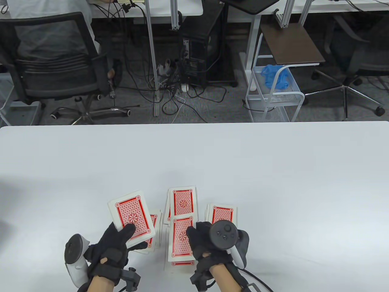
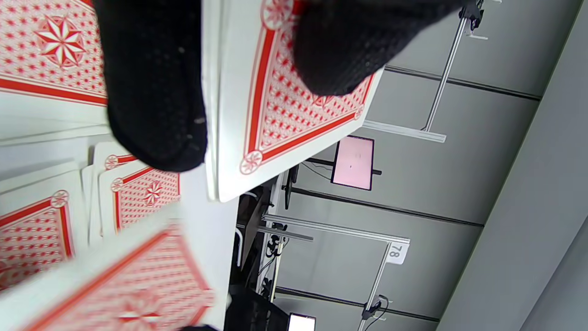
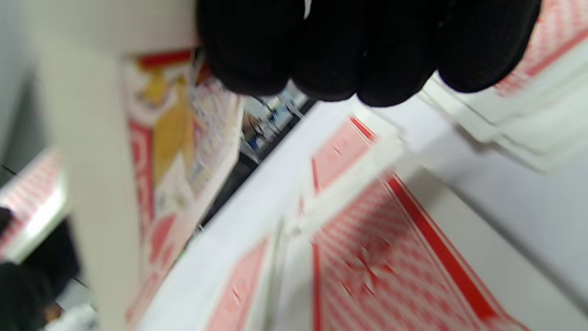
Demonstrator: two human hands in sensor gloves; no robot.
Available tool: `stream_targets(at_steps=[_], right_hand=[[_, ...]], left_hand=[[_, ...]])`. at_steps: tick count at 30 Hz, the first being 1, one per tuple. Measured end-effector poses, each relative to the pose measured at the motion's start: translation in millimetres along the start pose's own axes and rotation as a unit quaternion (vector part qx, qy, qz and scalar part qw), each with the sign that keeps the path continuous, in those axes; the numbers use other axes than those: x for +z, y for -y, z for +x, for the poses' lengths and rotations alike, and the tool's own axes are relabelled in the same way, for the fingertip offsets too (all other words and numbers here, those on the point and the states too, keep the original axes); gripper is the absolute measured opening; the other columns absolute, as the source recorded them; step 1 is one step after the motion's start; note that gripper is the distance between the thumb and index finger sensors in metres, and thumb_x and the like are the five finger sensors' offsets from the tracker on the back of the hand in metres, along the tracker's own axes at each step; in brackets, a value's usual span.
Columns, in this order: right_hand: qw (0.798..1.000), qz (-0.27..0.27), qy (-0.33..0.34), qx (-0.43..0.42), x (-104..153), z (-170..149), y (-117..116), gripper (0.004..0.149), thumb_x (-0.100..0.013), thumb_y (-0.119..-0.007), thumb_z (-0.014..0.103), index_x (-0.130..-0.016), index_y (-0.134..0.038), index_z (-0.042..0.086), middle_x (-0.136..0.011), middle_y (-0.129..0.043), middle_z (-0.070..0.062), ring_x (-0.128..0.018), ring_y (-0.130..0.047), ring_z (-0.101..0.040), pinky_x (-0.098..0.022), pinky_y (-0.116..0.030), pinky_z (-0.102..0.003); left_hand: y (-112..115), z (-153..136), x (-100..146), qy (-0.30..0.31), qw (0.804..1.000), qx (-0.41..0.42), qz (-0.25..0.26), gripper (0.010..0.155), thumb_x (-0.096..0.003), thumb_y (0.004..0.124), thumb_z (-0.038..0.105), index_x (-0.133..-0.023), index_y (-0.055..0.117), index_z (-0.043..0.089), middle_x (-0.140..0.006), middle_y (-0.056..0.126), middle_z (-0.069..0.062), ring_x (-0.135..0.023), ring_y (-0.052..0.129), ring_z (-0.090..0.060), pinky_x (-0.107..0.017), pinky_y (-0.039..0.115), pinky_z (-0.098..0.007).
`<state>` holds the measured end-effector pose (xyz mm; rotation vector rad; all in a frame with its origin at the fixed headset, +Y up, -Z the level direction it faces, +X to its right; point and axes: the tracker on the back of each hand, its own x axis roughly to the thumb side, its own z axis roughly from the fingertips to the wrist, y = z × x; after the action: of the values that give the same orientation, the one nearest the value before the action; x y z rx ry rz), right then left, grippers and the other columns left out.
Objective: Four-player card dealing with fan arrangement
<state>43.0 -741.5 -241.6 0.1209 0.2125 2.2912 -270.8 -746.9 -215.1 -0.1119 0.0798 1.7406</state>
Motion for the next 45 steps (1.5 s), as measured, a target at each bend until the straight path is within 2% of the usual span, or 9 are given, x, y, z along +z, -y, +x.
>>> stream_targets(at_steps=[5,8,14,18,22,28,36,40,45], right_hand=[[0.987,0.098,-0.005,0.131,-3,12,-19,0.039,-0.058,-0.082,0.036,-0.074,-0.094,0.002,-0.092,-0.070,-0.030,-0.085,-0.064,-0.060,-0.058,-0.056,-0.079],[0.966,0.067,-0.007,0.249,-1,18,-32,0.040,-0.056,-0.085,0.035,-0.073,-0.094,0.001,-0.091,-0.071,-0.030,-0.084,-0.065,-0.061,-0.058,-0.056,-0.079],[0.869,0.084,-0.020,0.487,-2,24,-53,0.043,-0.058,-0.076,0.049,-0.063,-0.092,0.009,-0.087,-0.075,-0.023,-0.084,-0.071,-0.055,-0.060,-0.055,-0.079],[0.920,-0.001,0.065,0.387,4,37,-36,0.040,-0.061,-0.070,0.040,-0.080,-0.088,0.009,-0.095,-0.075,-0.027,-0.085,-0.073,-0.058,-0.058,-0.060,-0.076],[0.975,-0.112,0.149,0.120,21,50,-11,0.058,-0.061,-0.053,0.040,-0.095,-0.080,0.000,-0.081,-0.096,-0.023,-0.053,-0.104,-0.042,-0.039,-0.084,-0.064],[0.973,-0.121,0.177,0.088,28,64,-1,0.066,-0.056,-0.075,0.058,-0.096,-0.069,0.005,-0.077,-0.086,-0.009,-0.057,-0.096,-0.032,-0.041,-0.086,-0.056],[0.973,-0.102,0.201,-0.051,18,67,9,0.042,-0.058,-0.076,0.036,-0.090,-0.079,0.008,-0.070,-0.094,-0.006,-0.058,-0.099,-0.031,-0.043,-0.086,-0.055],[0.968,-0.113,0.159,-0.156,9,59,6,0.042,-0.063,-0.060,0.035,-0.080,-0.086,0.007,-0.061,-0.099,-0.008,-0.053,-0.100,-0.036,-0.041,-0.084,-0.060],[0.981,-0.129,0.099,-0.105,-9,53,-6,0.038,-0.063,-0.059,0.036,-0.059,-0.088,0.010,-0.067,-0.091,-0.015,-0.066,-0.088,-0.048,-0.050,-0.072,-0.069]], left_hand=[[2,3,1,0.007,1.000,-0.006,-0.010,0.050,-0.0544,0.083,0.034,-0.102,0.075,0.018,-0.095,0.098,-0.004,-0.071,0.112,-0.033,-0.040,0.103,-0.039],[4,4,1,0.009,1.000,-0.011,-0.018,0.050,-0.0543,0.083,0.033,-0.101,0.075,0.018,-0.095,0.099,-0.005,-0.071,0.112,-0.033,-0.040,0.103,-0.039],[6,3,1,0.006,0.999,-0.021,-0.025,0.050,-0.0540,0.083,0.033,-0.101,0.075,0.018,-0.094,0.099,-0.005,-0.071,0.113,-0.034,-0.039,0.103,-0.039],[11,-1,0,-0.003,0.999,-0.028,-0.036,0.050,-0.0539,0.083,0.033,-0.101,0.075,0.018,-0.094,0.100,-0.005,-0.071,0.113,-0.033,-0.040,0.103,-0.039],[23,-5,0,-0.013,0.998,-0.025,-0.061,0.050,-0.0535,0.085,0.033,-0.101,0.076,0.019,-0.093,0.100,-0.004,-0.070,0.114,-0.032,-0.039,0.104,-0.038],[42,-7,5,-0.017,0.996,-0.024,-0.088,0.050,-0.0484,0.094,0.035,-0.095,0.082,0.022,-0.085,0.106,0.001,-0.059,0.119,-0.027,-0.031,0.106,-0.033],[33,-4,-1,0.000,0.990,0.049,-0.130,0.051,-0.0530,0.087,0.034,-0.101,0.076,0.021,-0.093,0.101,-0.002,-0.067,0.114,-0.033,-0.037,0.103,-0.038],[4,13,3,0.019,1.000,0.008,-0.019,0.049,-0.0527,0.087,0.033,-0.099,0.078,0.019,-0.089,0.103,-0.004,-0.063,0.115,-0.033,-0.033,0.104,-0.037],[-36,36,13,0.064,0.994,-0.023,0.087,0.049,-0.0526,0.086,0.034,-0.099,0.078,0.018,-0.089,0.103,-0.004,-0.062,0.116,-0.032,-0.033,0.104,-0.036]])
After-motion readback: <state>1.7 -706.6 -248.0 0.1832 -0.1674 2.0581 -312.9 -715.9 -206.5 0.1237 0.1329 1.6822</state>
